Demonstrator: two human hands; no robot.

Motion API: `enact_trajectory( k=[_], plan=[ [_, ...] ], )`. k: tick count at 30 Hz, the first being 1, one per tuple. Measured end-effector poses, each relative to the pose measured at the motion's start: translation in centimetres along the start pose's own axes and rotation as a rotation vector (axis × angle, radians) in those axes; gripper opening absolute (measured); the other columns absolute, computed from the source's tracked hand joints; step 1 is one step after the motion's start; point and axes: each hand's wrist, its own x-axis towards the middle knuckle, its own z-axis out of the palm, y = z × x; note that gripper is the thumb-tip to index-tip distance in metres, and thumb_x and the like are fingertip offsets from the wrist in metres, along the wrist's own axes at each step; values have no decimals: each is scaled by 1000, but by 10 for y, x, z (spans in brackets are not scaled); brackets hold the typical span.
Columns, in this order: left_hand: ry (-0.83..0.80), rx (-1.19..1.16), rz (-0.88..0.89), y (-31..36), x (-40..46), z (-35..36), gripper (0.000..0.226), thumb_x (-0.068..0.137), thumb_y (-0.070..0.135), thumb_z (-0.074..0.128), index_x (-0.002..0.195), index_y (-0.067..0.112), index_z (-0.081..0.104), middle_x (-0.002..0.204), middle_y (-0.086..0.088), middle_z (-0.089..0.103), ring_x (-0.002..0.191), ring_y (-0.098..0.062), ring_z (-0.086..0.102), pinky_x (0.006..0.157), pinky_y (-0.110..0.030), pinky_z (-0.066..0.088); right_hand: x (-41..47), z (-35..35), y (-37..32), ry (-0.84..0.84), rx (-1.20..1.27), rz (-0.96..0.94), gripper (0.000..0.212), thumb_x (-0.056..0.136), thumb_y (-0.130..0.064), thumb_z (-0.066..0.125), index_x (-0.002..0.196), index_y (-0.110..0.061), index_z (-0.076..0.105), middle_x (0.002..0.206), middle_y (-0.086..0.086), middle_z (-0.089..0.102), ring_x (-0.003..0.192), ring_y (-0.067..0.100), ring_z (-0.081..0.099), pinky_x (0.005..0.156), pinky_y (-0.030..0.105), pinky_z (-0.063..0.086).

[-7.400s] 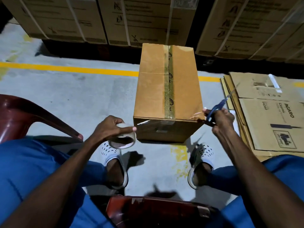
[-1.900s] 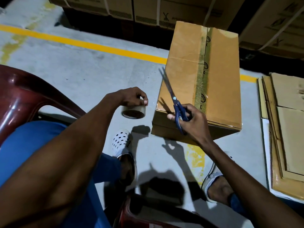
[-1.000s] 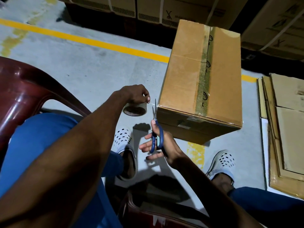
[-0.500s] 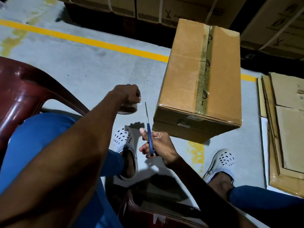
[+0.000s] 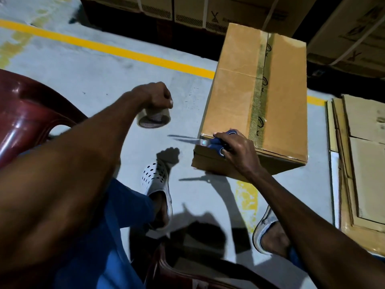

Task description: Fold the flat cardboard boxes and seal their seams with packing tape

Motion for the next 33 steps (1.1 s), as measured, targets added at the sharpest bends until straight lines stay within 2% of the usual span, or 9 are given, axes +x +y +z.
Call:
enact_trajectory(
  k=[1,2,7,11,15,21,25,27,33],
  plan=[
    [6,30,14,0,1,-7,22,94,29,65,110,18,75,118,-14,69,106,-31,62,88,-37,48,-2,4,4,12,-18,-23,50,65,2,70,115,-4,72,89,16,74,77,35,69,67,49,60],
    [12,62,24,-1,2,-14,20,94,30,65,108,20,75,117,-14,68,106,-31,61,86,-36,47,-5,8,7,41,-27,-33,52,65,3,71,117,-4,71,90,16,75,77,34,70,63,46,59],
    [-6,175,71,-8,1,-30,6,94,37,62,91,34,67,110,-8,64,97,-29,58,85,-39,48,-10,19,8,154,-73,-63,53,68,6,74,119,-4,70,84,14,74,72,30,70,65,39,59],
    [-42,135,94,-16,1,-31,9,96,29,62,90,27,69,103,-9,63,94,-28,56,81,-35,44,2,10,9,125,-106,-188,38,76,2,69,113,-4,71,75,12,71,63,30,66,54,39,55],
    [-46,91,99,-15,-1,-31,8,95,24,63,90,22,69,98,-9,62,91,-26,55,79,-32,43,26,17,-3,95,-121,-292,23,82,3,66,101,-10,72,73,8,68,62,30,63,55,36,52],
    [-23,42,113,-14,-1,-39,11,97,23,61,94,19,71,95,-6,60,91,-23,53,80,-32,40,24,29,-9,97,-125,-242,22,86,-1,60,102,-10,73,70,8,65,59,30,59,51,36,48],
    [-29,35,117,-13,-1,-37,10,97,23,61,94,19,70,94,-6,59,92,-25,54,84,-38,45,26,31,-11,16,-203,-398,13,90,-4,67,101,-9,71,70,5,63,60,26,57,65,35,49],
    [-33,22,115,-12,-1,-36,11,97,24,61,94,19,70,93,-6,59,90,-26,54,81,-35,44,27,36,-12,-17,-252,-429,14,89,-7,71,102,-11,69,71,4,62,63,25,56,74,37,49],
    [-5,-66,98,-9,-8,-34,12,96,29,62,94,23,72,100,-7,64,94,-27,57,80,-34,45,28,36,-22,-139,-455,-485,19,95,-18,62,113,-12,59,83,8,64,76,28,58,93,47,49]
  ],
)
